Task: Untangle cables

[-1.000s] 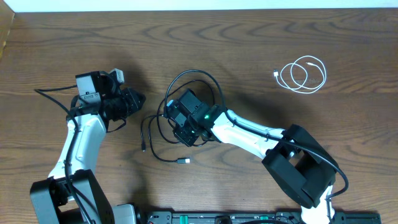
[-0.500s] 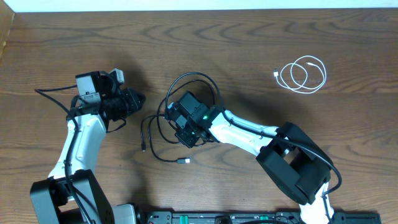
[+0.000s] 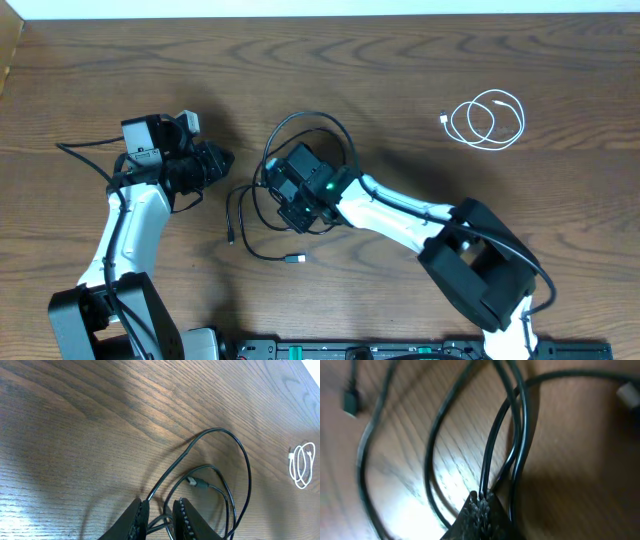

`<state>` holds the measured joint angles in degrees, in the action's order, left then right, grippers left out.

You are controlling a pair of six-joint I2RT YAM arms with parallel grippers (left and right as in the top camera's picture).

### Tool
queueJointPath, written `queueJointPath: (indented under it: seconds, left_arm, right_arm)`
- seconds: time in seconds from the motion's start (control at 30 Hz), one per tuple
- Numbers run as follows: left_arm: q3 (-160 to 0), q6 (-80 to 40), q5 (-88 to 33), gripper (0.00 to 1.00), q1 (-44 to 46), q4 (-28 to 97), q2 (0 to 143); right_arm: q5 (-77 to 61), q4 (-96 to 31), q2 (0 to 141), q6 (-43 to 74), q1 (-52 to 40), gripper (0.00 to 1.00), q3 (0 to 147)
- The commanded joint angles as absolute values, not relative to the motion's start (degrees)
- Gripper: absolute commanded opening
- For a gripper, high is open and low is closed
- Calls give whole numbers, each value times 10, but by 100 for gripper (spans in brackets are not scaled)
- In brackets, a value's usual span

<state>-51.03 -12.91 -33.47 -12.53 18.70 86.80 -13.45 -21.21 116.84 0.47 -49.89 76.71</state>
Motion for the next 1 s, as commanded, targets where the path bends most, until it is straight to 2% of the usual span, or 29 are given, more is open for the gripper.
queueJointPath:
  seconds: [0.0, 0.23, 0.43, 0.6, 0.8, 0.97]
  left_arm:
    - [-511, -147, -315, 22, -124, 189, 872]
    - [-511, -178, -293, 23, -124, 198, 872]
    - [-511, -179, -313, 40, -124, 201, 872]
    - [-511, -142, -312, 41, -124, 204, 872]
    - [-511, -147, -313, 43, -124, 207, 889]
    - [-511, -215, -315, 43, -124, 233, 915]
  right_arm:
    - [-138, -193, 1109, 5, -499, 1, 797]
    - [-138, -168, 1060, -3, -498, 1, 797]
    - [-134, -159, 1056, -3, -496, 1, 797]
    - [-152, -158, 1056, -3, -485, 1, 797]
    - [-270, -158, 1054, -3, -447, 1, 797]
    - [-362, -161, 1054, -3, -412, 1, 797]
